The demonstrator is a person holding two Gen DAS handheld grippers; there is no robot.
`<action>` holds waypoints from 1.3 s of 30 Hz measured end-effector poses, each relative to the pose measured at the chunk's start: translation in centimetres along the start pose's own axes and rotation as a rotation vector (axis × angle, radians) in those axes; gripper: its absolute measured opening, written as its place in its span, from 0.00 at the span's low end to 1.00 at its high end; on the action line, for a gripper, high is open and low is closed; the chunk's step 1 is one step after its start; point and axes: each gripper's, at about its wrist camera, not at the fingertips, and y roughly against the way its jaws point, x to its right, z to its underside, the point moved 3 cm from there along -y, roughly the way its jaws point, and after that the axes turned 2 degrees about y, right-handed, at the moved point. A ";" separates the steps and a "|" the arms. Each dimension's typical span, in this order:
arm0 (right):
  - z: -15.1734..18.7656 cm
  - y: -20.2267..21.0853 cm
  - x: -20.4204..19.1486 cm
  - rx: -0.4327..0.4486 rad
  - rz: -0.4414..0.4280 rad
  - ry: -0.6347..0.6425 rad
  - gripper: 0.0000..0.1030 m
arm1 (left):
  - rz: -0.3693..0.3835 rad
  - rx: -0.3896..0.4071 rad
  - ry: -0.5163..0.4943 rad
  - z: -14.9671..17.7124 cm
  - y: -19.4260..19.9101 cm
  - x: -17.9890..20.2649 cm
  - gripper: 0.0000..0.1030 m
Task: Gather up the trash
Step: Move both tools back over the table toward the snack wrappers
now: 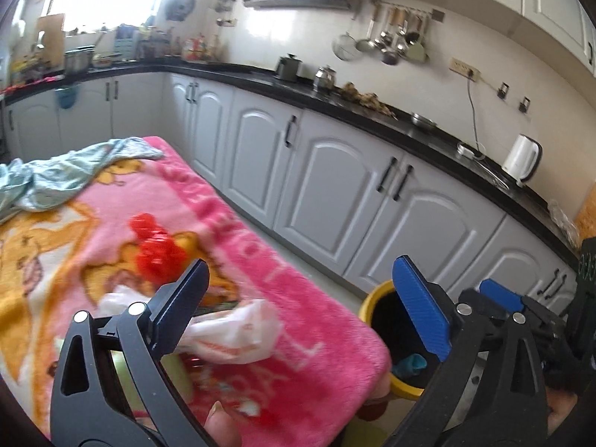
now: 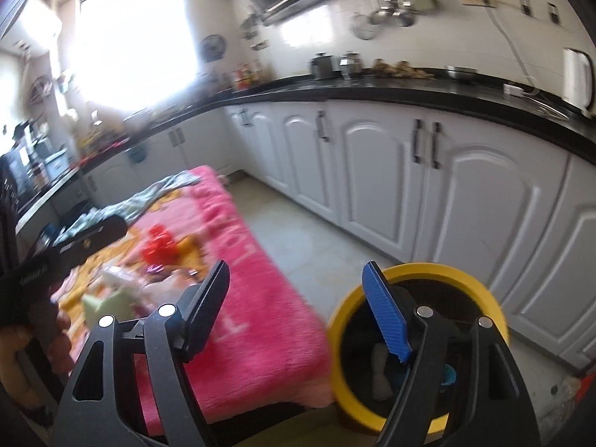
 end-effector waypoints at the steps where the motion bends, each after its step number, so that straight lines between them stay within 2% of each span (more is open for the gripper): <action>1: 0.1 0.0 -0.6 -0.003 -0.009 0.011 0.69 | -0.009 0.005 0.006 0.0 0.4 -0.4 0.88; 10: 0.9 -0.5 -7.0 -0.038 -0.125 0.108 0.69 | -0.089 0.032 0.068 0.5 4.3 -6.3 0.88; 19: 3.4 -1.7 -12.3 -0.100 -0.205 0.217 0.69 | -0.150 -0.008 0.123 3.0 6.9 -11.4 0.88; 28: 5.9 -3.7 -14.8 -0.175 -0.229 0.278 0.69 | -0.176 -0.097 0.207 6.6 7.8 -15.9 0.88; 39: 7.4 -6.6 -14.9 -0.230 -0.195 0.315 0.69 | -0.103 -0.289 0.356 11.7 5.5 -18.4 0.88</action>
